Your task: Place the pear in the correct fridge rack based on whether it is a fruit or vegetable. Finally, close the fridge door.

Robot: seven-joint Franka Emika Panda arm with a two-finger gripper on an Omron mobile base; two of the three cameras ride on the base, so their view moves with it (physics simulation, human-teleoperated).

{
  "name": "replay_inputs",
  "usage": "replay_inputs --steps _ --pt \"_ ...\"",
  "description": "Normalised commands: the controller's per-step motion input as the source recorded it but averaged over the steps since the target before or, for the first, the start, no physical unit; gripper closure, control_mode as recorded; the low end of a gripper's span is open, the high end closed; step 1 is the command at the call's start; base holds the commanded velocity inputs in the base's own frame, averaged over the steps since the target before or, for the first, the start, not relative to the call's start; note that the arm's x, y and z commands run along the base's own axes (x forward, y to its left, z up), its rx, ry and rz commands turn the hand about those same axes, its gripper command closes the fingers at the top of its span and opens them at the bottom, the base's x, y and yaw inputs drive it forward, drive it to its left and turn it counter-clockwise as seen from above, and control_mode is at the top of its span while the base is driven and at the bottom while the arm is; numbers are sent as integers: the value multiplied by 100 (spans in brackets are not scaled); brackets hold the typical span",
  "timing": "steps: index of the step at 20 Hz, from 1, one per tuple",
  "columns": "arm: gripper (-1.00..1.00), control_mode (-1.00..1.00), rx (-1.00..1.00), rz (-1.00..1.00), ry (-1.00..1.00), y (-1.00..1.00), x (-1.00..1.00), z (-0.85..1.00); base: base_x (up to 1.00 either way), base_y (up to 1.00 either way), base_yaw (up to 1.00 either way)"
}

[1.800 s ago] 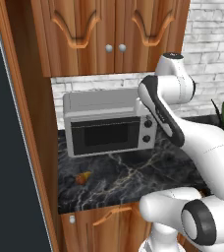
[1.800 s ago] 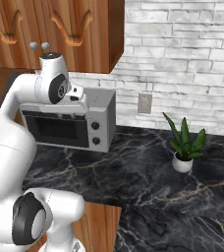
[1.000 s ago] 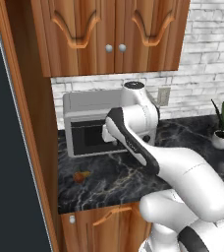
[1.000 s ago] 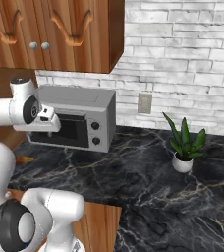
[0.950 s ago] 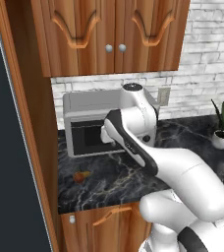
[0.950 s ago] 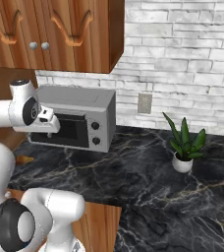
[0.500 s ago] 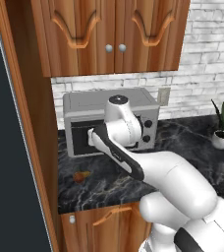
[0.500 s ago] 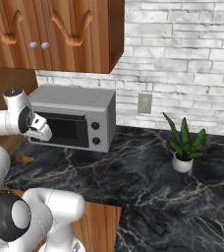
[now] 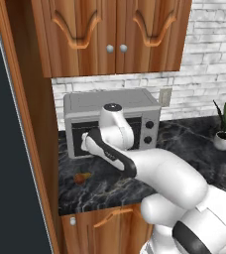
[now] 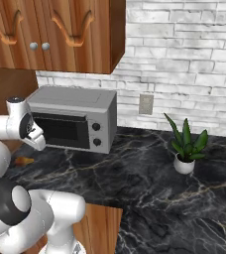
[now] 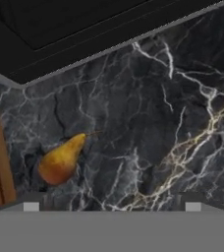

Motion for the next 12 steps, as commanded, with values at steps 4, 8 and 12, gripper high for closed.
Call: replay_inputs --steps 4,8,12 --pt "-100 -100 17 -14 8 18 0 -42 0 0 0" --pt "-100 -100 5 -14 7 30 1 -38 0 0 0" --pt "-100 -100 2 -12 7 33 12 -22 0 0 0"
